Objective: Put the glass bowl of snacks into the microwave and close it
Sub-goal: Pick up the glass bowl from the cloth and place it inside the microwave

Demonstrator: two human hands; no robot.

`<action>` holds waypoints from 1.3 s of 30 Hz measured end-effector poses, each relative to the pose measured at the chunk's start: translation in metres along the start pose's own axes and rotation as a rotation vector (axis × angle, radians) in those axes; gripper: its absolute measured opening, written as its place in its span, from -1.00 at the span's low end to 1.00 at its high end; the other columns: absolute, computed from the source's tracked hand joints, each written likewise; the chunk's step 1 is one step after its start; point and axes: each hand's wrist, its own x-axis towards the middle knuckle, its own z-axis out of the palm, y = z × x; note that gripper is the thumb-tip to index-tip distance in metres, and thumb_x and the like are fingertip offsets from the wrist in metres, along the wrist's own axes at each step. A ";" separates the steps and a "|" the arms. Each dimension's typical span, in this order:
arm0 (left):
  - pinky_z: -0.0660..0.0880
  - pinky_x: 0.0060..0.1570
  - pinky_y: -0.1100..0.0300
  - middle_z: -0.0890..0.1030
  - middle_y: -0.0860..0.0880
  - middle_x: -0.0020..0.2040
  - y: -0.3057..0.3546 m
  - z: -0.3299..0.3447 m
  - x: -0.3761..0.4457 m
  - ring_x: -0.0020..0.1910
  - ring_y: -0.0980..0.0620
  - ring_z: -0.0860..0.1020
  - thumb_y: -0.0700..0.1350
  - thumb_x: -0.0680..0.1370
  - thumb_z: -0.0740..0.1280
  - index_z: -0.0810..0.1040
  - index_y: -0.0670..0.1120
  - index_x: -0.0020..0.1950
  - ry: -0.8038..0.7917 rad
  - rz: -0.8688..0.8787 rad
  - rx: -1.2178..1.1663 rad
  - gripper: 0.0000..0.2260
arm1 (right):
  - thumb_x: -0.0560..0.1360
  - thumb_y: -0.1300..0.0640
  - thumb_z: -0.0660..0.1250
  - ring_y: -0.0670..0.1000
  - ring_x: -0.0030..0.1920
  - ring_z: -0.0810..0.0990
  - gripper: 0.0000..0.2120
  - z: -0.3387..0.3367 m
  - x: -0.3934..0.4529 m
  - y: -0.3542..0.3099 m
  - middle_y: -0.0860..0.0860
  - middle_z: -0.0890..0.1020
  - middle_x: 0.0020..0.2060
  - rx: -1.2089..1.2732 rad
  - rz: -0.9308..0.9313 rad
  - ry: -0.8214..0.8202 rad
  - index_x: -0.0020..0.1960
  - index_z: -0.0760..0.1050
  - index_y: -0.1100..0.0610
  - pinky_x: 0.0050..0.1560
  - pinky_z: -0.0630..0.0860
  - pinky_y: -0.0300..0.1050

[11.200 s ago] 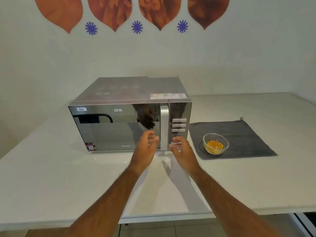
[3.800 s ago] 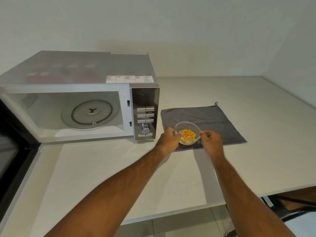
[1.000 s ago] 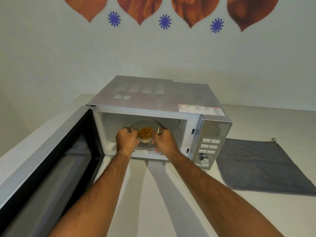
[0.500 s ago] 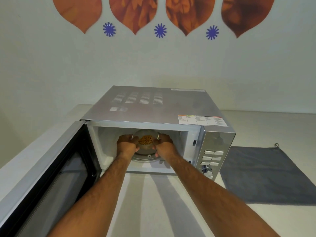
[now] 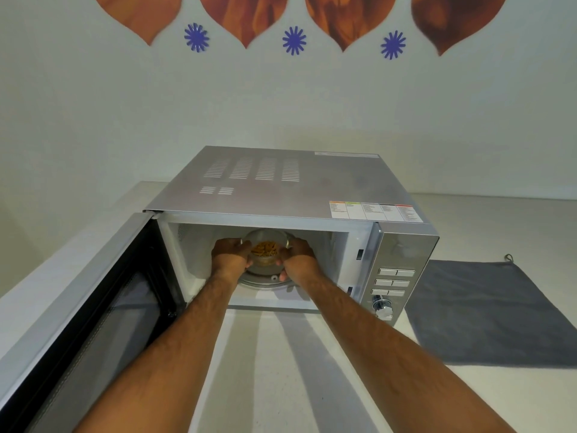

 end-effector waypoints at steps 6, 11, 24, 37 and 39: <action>0.52 -0.23 0.16 0.67 -0.12 -0.32 -0.001 0.003 0.001 -0.36 -0.06 0.60 -0.18 0.59 0.40 0.69 -0.20 -0.17 -0.011 -0.023 -0.030 -0.83 | 0.70 0.09 0.27 -0.05 -0.48 0.65 -0.66 -0.003 0.000 -0.004 0.13 0.73 0.04 0.076 0.035 -0.023 0.47 0.43 0.06 -0.20 0.75 0.03; 0.46 -0.35 0.22 0.65 -0.07 -0.32 -0.001 0.004 -0.005 -0.40 -0.01 0.59 -0.05 0.63 0.38 0.67 -0.10 -0.18 0.002 -0.004 -0.080 -0.77 | 0.72 -0.04 0.21 0.06 -0.41 0.63 -0.66 -0.004 -0.017 0.002 0.14 0.71 -0.10 0.257 0.040 -0.020 0.47 0.42 -0.03 -0.26 0.71 0.08; 0.46 -0.32 0.23 0.65 -0.04 -0.21 -0.010 0.007 -0.068 -0.25 0.03 0.61 -0.05 0.71 0.31 0.61 -0.06 -0.06 0.182 0.102 -0.086 -0.81 | 0.68 -0.11 0.26 -0.06 -0.48 0.60 -0.67 -0.003 -0.080 0.032 0.02 0.69 -0.24 0.278 0.000 0.025 0.26 0.54 0.11 -0.31 0.63 -0.18; 0.55 0.19 0.17 0.69 -0.07 0.32 -0.062 0.003 -0.161 0.30 -0.09 0.65 0.01 0.71 0.31 0.59 -0.09 0.48 0.088 0.228 0.111 -0.63 | 0.69 -0.12 0.26 0.20 -0.23 0.75 -0.46 -0.014 -0.161 0.059 0.14 0.73 -0.06 0.122 -0.029 0.000 0.58 0.31 0.08 -0.34 0.67 0.00; 0.53 0.14 0.22 0.70 -0.07 0.30 -0.070 0.001 -0.178 0.27 -0.08 0.67 -0.02 0.71 0.32 0.59 -0.09 0.47 0.074 0.232 0.103 -0.65 | 0.68 -0.11 0.27 0.17 -0.22 0.76 -0.47 -0.015 -0.173 0.068 0.12 0.73 -0.08 0.094 -0.033 0.001 0.58 0.32 0.07 -0.26 0.72 0.05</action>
